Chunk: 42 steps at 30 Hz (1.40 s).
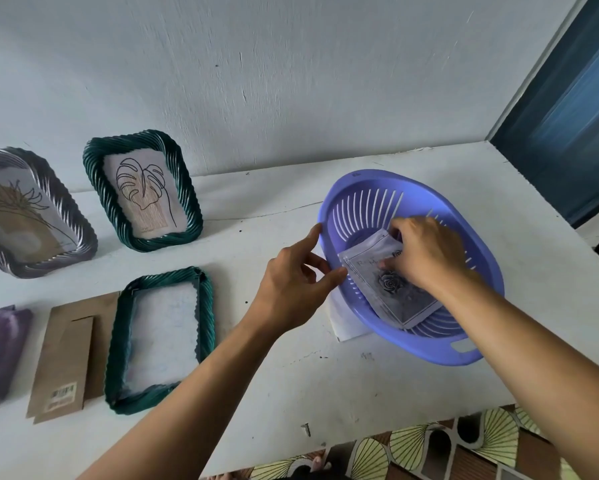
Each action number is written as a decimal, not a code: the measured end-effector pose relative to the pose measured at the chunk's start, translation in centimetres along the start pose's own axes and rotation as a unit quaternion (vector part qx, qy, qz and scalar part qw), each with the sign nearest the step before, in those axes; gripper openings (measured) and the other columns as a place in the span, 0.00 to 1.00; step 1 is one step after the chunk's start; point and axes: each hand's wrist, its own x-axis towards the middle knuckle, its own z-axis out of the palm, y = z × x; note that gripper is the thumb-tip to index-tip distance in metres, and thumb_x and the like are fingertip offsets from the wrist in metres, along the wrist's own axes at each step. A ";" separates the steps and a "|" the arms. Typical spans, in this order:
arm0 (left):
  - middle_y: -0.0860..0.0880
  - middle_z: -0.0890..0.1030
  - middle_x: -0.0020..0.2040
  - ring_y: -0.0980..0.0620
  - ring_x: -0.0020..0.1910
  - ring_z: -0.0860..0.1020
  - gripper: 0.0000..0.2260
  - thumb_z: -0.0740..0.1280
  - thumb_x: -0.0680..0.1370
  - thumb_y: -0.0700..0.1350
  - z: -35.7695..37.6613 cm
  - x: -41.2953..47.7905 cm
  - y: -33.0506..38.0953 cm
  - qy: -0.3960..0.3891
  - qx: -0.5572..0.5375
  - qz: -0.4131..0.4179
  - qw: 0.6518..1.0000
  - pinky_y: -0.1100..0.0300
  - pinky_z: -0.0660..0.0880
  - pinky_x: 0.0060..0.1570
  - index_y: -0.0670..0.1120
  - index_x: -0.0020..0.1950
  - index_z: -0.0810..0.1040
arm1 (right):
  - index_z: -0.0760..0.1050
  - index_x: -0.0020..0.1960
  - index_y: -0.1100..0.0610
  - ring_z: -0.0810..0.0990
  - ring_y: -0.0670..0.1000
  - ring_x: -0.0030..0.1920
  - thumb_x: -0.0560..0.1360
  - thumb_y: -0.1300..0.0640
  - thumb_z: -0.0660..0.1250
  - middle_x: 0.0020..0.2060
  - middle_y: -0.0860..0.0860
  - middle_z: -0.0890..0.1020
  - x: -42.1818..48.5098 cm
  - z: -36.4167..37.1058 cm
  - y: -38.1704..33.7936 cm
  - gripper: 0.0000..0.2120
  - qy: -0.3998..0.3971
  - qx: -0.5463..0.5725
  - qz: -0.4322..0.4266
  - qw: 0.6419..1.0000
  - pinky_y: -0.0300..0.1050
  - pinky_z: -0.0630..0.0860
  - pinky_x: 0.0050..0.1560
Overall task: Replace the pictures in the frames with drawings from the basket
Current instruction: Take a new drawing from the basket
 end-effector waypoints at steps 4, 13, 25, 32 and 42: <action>0.53 0.82 0.50 0.53 0.43 0.80 0.34 0.71 0.77 0.51 0.1 -0.2 0.1 0.008 -0.017 -0.003 1.000 0.75 0.73 0.40 0.54 0.80 0.60 | 0.75 0.43 0.55 0.74 0.57 0.38 0.68 0.58 0.78 0.35 0.50 0.75 0.2 0.4 0.6 0.12 0.011 0.050 -0.009 0.999 0.45 0.69 0.35; 0.55 0.85 0.44 0.52 0.40 0.81 0.32 0.76 0.74 0.53 0.6 -0.5 -1.2 0.043 -0.077 -0.013 0.996 0.66 0.78 0.41 0.58 0.75 0.68 | 0.76 0.42 0.54 0.79 0.51 0.34 0.74 0.61 0.71 0.33 0.48 0.81 0.2 -1.7 -1.2 0.06 0.045 0.310 -0.014 0.950 0.36 0.71 0.36; 0.55 0.84 0.44 0.53 0.39 0.83 0.11 0.71 0.79 0.47 -6.9 -4.5 -3.1 0.095 -0.094 -0.029 0.991 0.60 0.77 0.38 0.58 0.60 0.80 | 0.78 0.45 0.55 0.79 0.46 0.36 0.76 0.58 0.69 0.35 0.48 0.83 -2.0 -6.3 -11.5 0.02 0.157 0.389 -0.115 0.900 0.43 0.75 0.37; 0.56 0.83 0.47 0.55 0.47 0.80 0.10 0.73 0.76 0.42 -16.2 -11.0 -11.6 0.231 0.141 -0.079 0.959 0.56 0.77 0.49 0.54 0.54 0.83 | 0.76 0.45 0.54 0.78 0.51 0.36 0.77 0.58 0.68 0.36 0.47 0.80 -1.9 -3.6 -18.7 0.03 0.152 0.340 -0.215 0.903 0.50 0.76 0.38; 0.61 0.75 0.69 0.50 0.65 0.71 0.21 0.60 0.77 0.62 -18.2 -15.3 -17.5 0.113 0.355 -0.048 0.927 0.46 0.64 0.54 0.60 0.66 0.78 | 0.77 0.48 0.55 0.78 0.56 0.36 0.75 0.58 0.69 0.38 0.49 0.82 -2.7 1.9 -23.3 0.02 0.096 0.259 -0.164 0.947 0.46 0.74 0.38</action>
